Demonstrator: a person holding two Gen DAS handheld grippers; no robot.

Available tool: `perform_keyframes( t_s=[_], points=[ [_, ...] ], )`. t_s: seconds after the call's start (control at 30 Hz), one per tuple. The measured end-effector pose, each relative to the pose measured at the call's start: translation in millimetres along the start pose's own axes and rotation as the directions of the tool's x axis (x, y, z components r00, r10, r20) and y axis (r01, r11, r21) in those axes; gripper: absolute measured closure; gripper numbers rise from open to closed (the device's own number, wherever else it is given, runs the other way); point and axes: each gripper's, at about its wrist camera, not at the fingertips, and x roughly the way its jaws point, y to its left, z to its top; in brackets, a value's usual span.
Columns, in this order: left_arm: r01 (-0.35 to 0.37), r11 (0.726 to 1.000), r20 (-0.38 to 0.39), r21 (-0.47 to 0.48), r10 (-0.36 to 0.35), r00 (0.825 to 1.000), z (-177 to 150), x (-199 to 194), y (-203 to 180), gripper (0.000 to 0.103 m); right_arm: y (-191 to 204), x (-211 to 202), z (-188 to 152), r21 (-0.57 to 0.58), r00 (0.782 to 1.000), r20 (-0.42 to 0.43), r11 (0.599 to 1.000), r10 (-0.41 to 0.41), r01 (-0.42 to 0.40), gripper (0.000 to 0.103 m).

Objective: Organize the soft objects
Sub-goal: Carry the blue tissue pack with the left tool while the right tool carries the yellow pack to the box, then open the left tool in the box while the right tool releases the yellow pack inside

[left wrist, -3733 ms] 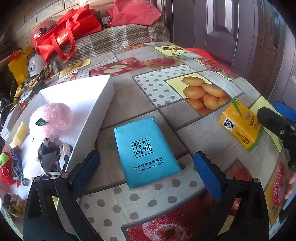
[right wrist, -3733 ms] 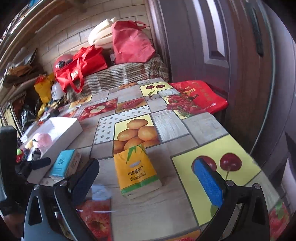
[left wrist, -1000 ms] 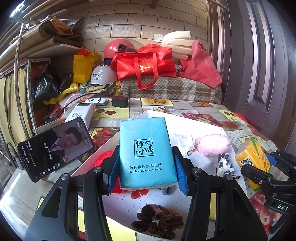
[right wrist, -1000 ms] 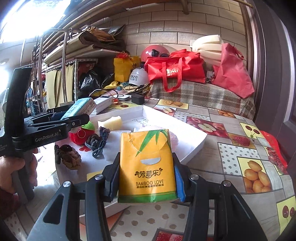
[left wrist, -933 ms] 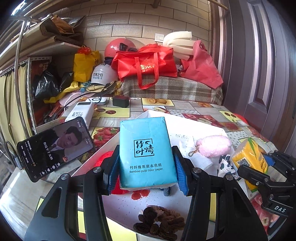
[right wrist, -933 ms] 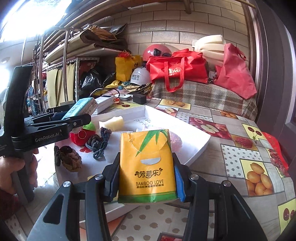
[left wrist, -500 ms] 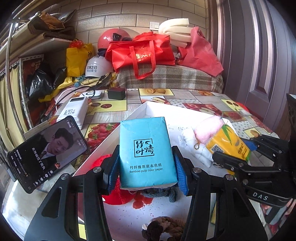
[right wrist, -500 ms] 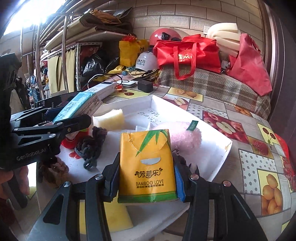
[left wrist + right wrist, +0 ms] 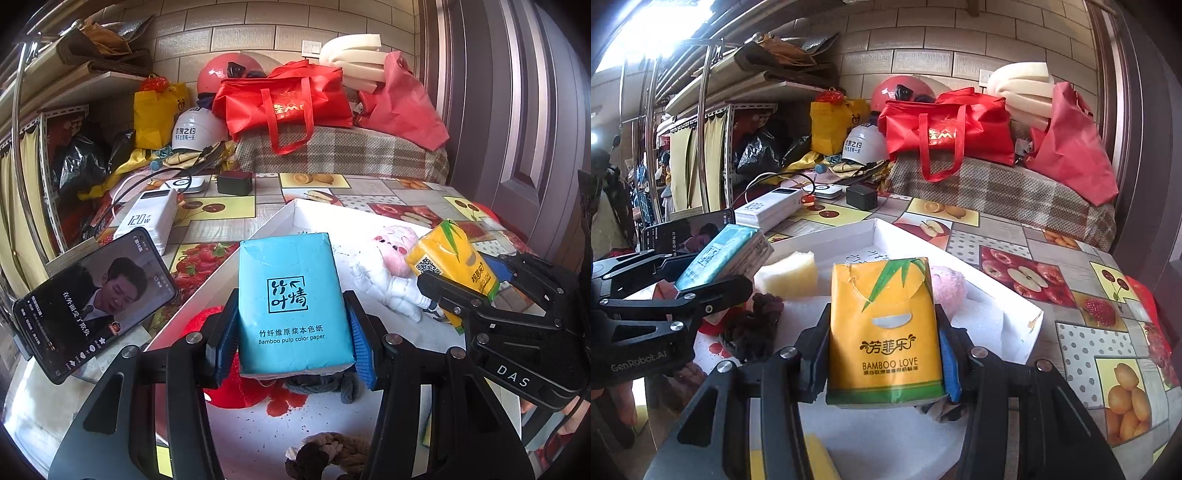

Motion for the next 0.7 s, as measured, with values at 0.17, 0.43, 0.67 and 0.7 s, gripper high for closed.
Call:
perform_keyframes(
  t_s=[0.17,0.43,0.67,0.7],
  points=[
    [-0.024,0.999,0.010,0.032,0.024,1.000,3,5,-7,0.051,-7,1,1,0.033,1.000,0.002,0.999,-0.003,0.003,0.054],
    [-0.063,0.977,0.073,0.206,0.049,0.996,5,5,-40,0.051,-14,1,0,0.082,1.000,-0.002,0.997,-0.010,0.010,0.053],
    [-0.099,0.982,0.090,0.158,0.086,0.992,7,3,-33,0.047,-13,6,0,0.078,0.999,-0.032,0.997,-0.004,0.006,0.044],
    [-0.108,0.984,0.105,0.138,0.094,0.990,7,0,-30,0.045,-13,6,0,0.075,0.999,-0.031,0.997,-0.015,0.017,0.039]
  ],
)
